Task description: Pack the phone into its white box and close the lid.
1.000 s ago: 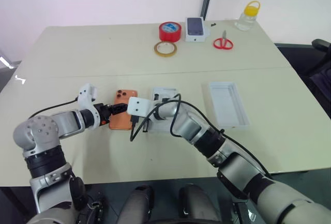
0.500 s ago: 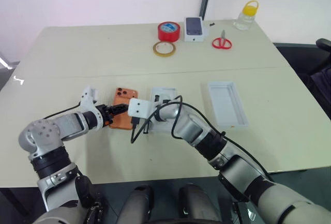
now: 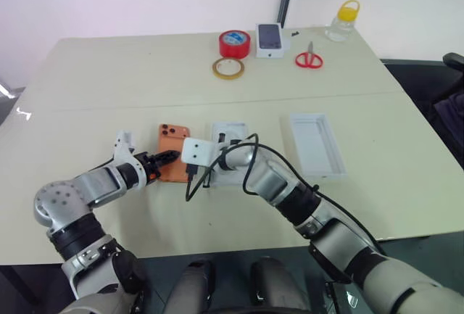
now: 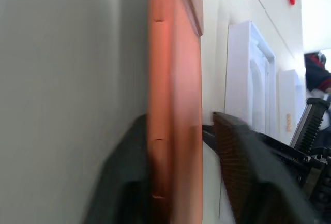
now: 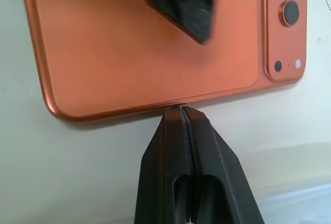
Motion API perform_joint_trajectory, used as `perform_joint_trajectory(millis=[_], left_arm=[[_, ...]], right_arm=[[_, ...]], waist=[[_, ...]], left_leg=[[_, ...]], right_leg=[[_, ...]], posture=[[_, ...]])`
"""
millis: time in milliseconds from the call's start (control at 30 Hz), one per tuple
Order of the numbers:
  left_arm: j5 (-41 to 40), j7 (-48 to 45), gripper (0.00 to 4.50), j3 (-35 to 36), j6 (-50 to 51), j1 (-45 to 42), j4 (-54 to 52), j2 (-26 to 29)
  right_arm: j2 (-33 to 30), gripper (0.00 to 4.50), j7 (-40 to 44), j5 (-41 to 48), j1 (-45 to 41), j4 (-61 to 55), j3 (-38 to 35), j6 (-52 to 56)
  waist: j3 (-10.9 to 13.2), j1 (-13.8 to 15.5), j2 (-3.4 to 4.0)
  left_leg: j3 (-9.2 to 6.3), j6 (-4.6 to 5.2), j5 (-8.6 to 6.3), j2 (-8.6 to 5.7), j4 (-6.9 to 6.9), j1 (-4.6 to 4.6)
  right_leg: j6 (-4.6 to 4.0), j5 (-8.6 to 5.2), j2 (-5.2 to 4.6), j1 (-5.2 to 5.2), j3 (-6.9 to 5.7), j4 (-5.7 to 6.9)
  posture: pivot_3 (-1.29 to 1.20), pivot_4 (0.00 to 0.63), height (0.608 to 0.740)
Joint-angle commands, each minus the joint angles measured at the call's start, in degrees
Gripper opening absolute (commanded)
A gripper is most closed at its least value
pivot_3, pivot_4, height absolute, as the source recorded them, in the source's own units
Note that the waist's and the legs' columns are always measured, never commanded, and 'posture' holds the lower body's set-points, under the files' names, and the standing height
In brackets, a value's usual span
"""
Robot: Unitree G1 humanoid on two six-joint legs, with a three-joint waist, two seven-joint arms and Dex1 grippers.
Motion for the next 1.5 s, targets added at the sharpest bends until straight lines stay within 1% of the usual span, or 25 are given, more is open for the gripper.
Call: perform_joint_trajectory(millis=[33, 200, 333, 467, 533, 667, 767, 867, 1033, 1233, 1500], left_arm=[[-3.75, 1.56, 0.05, 1.65, 0.47, -0.23, -2.61, -0.75], [-6.3, 4.25, 0.05, 4.99, 0.47, -1.43, -3.01, -3.26], [-10.04, 7.5, 0.05, 7.97, 0.44, -4.09, -3.3, -6.16], [-14.39, 12.17, 0.05, 8.2, 0.31, -6.48, -3.65, -9.13], [-16.74, 14.69, 0.05, 7.0, 0.26, -6.9, -3.64, -10.63], [-19.49, 18.99, 0.05, 1.39, -0.53, -7.33, -3.29, -14.85], [-20.14, 22.01, 0.05, -2.39, -2.01, -6.23, -3.59, -17.34], [-22.53, 24.65, 0.05, -5.35, -4.68, -4.81, -3.25, -19.07], [-26.13, 27.98, 0.05, -11.1, -8.32, -1.96, -2.48, -18.77], [-31.75, 29.58, 0.05, -17.2, -12.82, -0.25, -1.51, -14.57], [-35.03, 27.78, 0.05, -24.86, -17.31, 0.15, 1.72, -9.83]], right_arm=[[-0.06, 0.0, 0.37, 0.05, -1.56, -4.73, -1.61, 0.35], [-1.75, 0.0, 1.44, 0.53, -2.61, -9.46, -3.72, 3.15], [-6.04, 0.0, 3.7, 1.64, -2.64, -16.71, -7.12, 6.89], [-11.03, 0.0, 6.1, 4.12, -1.74, -22.46, -11.51, 9.77], [-13.72, 0.0, 6.53, 4.84, -1.17, -23.53, -13.08, 9.89], [-19.49, 0.0, 7.79, 6.79, 1.38, -25.18, -16.05, 8.43], [-22.06, 0.0, 7.43, 6.79, 3.1, -25.52, -16.47, 8.29], [-23.17, 0.0, 6.81, 7.1, 4.21, -26.39, -16.72, 9.39], [-23.89, 0.0, 5.96, 7.58, 5.31, -27.98, -17.0, 11.27], [-25.39, 0.0, 5.51, 8.04, 6.27, -27.88, -17.7, 11.7], [-31.01, 0.0, 10.11, 13.03, 12.74, -32.55, -20.15, 11.65]], waist=[[-0.01, -0.05, -0.01], [-0.01, 0.07, -0.01], [0.02, 0.25, -0.07], [0.04, 0.66, -0.11], [0.03, 1.04, -0.12], [0.05, 1.63, -0.14], [0.07, 1.66, -0.18], [0.07, 1.34, -0.18], [0.07, 1.61, -0.19], [0.08, 1.78, -0.19], [0.08, 1.9, -0.19]], left_leg=[[-0.01, 0.0, 0.0, 0.01, 0.0, 0.0], [0.0, 0.0, 0.0, 0.01, 0.0, 0.0], [0.0, 0.0, 0.0, 0.0, 0.02, -0.05], [0.0, 0.0, 0.0, -0.01, 0.04, -0.09], [0.0, 0.0, -0.01, -0.01, 0.04, -0.09], [0.03, 0.0, -0.01, 0.0, 0.02, -0.08], [0.07, 0.01, -0.01, -0.01, 0.03, -0.09], [0.1, 0.01, -0.01, 0.02, 0.01, -0.09], [0.12, 0.0, -0.01, 0.03, 0.02, -0.09], [0.12, 0.01, -0.01, 0.02, 0.03, -0.09], [0.12, 0.01, -0.01, 0.01, 0.03, -0.09]], right_leg=[[0.0, 0.0, 0.01, 0.01, 0.0, 0.0], [0.0, 0.0, 0.01, 0.0, 0.0, 0.0], [0.0, 0.0, 0.01, -0.03, -0.01, -0.01], [0.01, 0.0, 0.0, -0.01, -0.01, -0.07], [0.01, 0.0, -0.01, 0.0, -0.01, -0.09], [0.01, 0.0, -0.01, -0.01, 0.0, -0.1], [0.01, 0.01, -0.01, 0.0, 0.03, -0.12], [0.01, 0.01, 0.0, -0.03, 0.06, -0.09], [0.01, 0.01, 0.02, -0.04, 0.09, -0.08], [0.01, 0.0, 0.01, -0.02, 0.09, -0.11], [0.01, 0.0, -0.01, 0.0, 0.09, -0.14]], posture=[[0.0, 0.15, 0.74], [0.0, 0.15, 0.74], [0.0, 0.15, 0.74], [0.0, 0.15, 0.74], [0.0, 0.15, 0.74], [0.0, 0.15, 0.74], [0.0, 0.15, 0.74], [0.0, 0.15, 0.74], [0.0, 0.15, 0.74], [0.0, 0.15, 0.74], [0.0, 0.15, 0.74]])
